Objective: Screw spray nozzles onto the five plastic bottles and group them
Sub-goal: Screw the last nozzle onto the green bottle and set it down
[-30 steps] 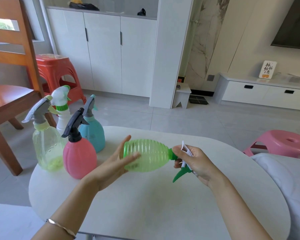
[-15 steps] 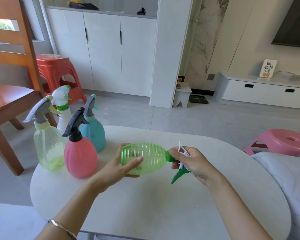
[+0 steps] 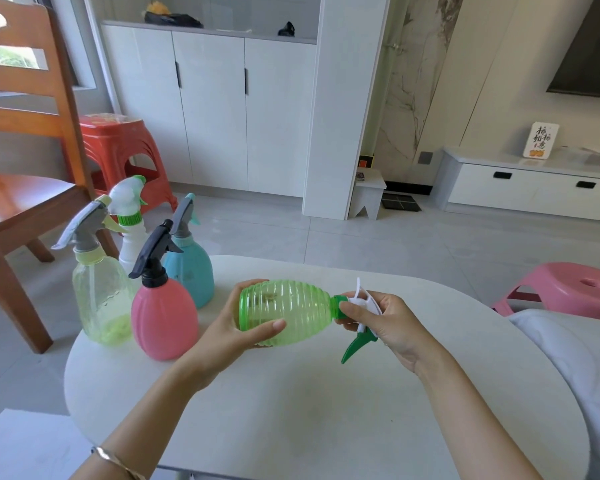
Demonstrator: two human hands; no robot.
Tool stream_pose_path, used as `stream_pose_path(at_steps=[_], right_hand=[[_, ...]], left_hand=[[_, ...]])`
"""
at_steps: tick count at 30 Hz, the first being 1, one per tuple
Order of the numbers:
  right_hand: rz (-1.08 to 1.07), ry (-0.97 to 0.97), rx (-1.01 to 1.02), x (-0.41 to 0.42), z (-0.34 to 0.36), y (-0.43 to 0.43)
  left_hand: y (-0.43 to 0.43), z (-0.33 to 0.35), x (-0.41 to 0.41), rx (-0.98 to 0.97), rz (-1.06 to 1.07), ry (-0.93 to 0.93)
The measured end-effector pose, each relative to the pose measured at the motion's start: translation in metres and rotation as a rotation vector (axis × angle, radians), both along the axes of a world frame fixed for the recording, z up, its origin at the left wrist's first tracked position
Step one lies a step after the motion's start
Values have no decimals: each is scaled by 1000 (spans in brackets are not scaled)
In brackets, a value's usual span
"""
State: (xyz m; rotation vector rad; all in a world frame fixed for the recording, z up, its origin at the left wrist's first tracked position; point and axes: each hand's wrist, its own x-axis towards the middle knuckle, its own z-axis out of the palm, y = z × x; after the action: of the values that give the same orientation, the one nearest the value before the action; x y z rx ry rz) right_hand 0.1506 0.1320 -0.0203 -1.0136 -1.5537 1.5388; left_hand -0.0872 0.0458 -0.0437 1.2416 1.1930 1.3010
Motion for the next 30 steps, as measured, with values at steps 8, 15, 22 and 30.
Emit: stream_pose_path(at_steps=[8, 15, 22, 30], right_hand=[[51, -29, 69, -2, 11, -5], [185, -57, 155, -22, 37, -22], [171, -152, 322, -80, 81, -51], [288, -97, 310, -171, 76, -125]], left_hand=[[-11, 23, -18, -17, -56, 219], [-48, 51, -46, -276, -310, -36], [-95, 59, -78, -268, -221, -78], [-145, 61, -122, 118, 74, -21]])
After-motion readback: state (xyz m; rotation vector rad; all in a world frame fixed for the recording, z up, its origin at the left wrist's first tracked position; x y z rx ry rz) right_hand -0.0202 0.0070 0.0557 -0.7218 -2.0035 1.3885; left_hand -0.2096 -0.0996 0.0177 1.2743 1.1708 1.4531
